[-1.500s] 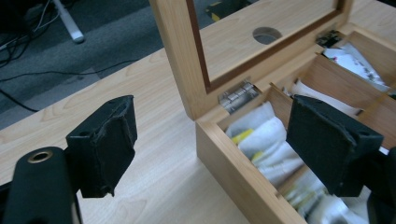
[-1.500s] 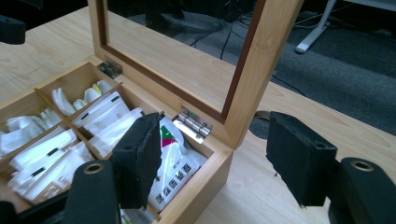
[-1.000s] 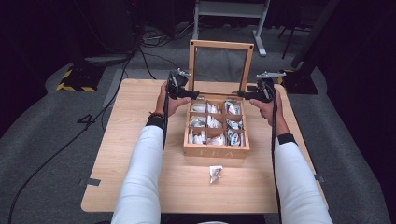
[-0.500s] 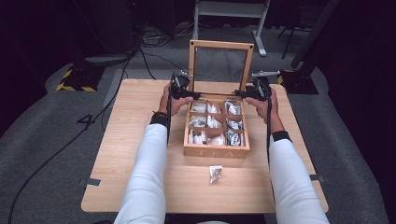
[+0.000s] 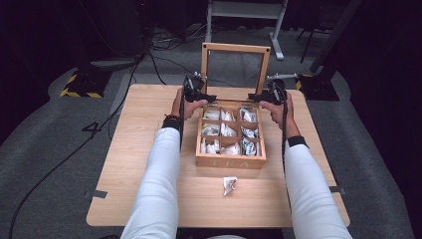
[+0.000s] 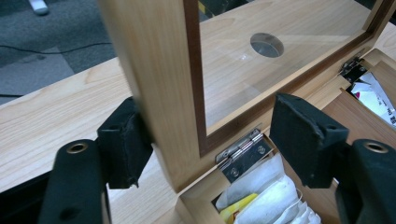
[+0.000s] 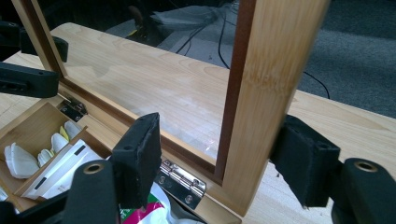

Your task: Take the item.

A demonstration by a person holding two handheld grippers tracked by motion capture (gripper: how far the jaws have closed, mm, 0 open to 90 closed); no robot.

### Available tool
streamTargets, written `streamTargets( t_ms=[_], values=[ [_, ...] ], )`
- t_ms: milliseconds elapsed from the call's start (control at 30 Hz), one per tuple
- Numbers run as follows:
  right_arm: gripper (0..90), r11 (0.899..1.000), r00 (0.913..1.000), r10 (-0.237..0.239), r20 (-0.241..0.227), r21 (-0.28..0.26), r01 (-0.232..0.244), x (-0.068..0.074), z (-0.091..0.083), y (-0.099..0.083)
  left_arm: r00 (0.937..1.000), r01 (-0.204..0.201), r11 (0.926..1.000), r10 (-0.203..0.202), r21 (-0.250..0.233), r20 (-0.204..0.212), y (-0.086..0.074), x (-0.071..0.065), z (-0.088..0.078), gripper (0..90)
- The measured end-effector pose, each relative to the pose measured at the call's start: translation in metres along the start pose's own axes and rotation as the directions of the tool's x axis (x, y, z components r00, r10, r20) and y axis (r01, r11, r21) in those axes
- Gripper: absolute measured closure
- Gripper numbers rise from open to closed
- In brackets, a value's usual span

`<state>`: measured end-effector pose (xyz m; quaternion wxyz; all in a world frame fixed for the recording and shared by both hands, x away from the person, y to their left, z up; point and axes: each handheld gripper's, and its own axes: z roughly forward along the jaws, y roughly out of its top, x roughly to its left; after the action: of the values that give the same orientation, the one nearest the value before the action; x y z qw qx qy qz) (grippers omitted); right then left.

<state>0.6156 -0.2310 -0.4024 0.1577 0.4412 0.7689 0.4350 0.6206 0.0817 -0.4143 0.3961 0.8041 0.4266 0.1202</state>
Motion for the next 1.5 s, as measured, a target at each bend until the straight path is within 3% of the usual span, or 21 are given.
streamTargets(
  t_ms=[200, 267, 467, 567, 700, 800, 967, 1033, 1133, 1500],
  values=[
    [36.8, 1.0, 0.9999, 0.007, -0.01, 0.004, -0.007, -0.002, -0.001, 0.001, 0.9999, 0.015, 0.9997, -0.015, -0.019, 0.008, 0.006, 0.001, -0.001, 30.2],
    [36.9, 1.0, 0.9998, 0.009, -0.019, -0.002, -0.009, -0.002, -0.001, 0.001, 0.9997, 0.023, 0.9987, -0.022, -0.045, 0.015, 0.008, 0.002, -0.003, 30.4],
    [43.0, 0.999, 0.9992, 0.019, -0.036, -0.029, -0.02, -0.007, -0.004, -0.001, 0.9995, 0.031, 0.9974, -0.03, -0.066, 0.011, 0.011, 0.001, -0.007, 33.0],
    [44.0, 0.999, 0.999, 0.021, -0.04, -0.044, -0.023, -0.007, -0.006, -0.003, 0.9997, 0.022, 0.9973, -0.022, -0.07, 0.008, 0.012, -0.001, -0.012, 33.6],
    [47.0, 0.999, 0.999, 0.003, -0.045, -0.045, -0.005, -0.006, -0.011, -0.002, 0.9993, 0.036, 0.9929, -0.035, -0.113, 0.014, 0.017, -0.004, -0.024, 35.3],
    [48.6, 0.997, 0.9985, 0.005, -0.055, -0.07, -0.009, -0.005, -0.016, 0.0, 0.9999, 0.01, 0.9951, -0.01, -0.099, -0.001, 0.019, -0.01, -0.03, 36.4],
    [49.0, 0.997, 0.9973, -0.034, -0.065, -0.073, 0.03, 0.001, -0.024, 0.002, 0.999, 0.006, 0.99, 0.0, -0.141, 0.046, 0.014, -0.013, -0.042, 37.7],
    [47.6, 0.996, 0.9961, -0.056, -0.068, -0.075, 0.051, 0.004, -0.028, 0.001, 0.9996, -0.002, 0.9876, 0.006, -0.157, 0.026, 0.011, -0.016, -0.045, 37.3],
    [47.8, 0.995, 0.9956, -0.071, -0.06, -0.079, 0.066, 0.008, -0.034, 0.0, 0.9993, -0.001, 0.9843, 0.007, -0.177, 0.037, 0.005, -0.018, -0.052, 38.1],
    [49.1, 0.99, 0.9934, -0.089, -0.073, -0.114, 0.08, 0.015, -0.051, 0.0, 0.9987, -0.041, 0.9792, 0.046, -0.199, 0.021, 0.004, -0.029, -0.079, 43.3]
  ],
)
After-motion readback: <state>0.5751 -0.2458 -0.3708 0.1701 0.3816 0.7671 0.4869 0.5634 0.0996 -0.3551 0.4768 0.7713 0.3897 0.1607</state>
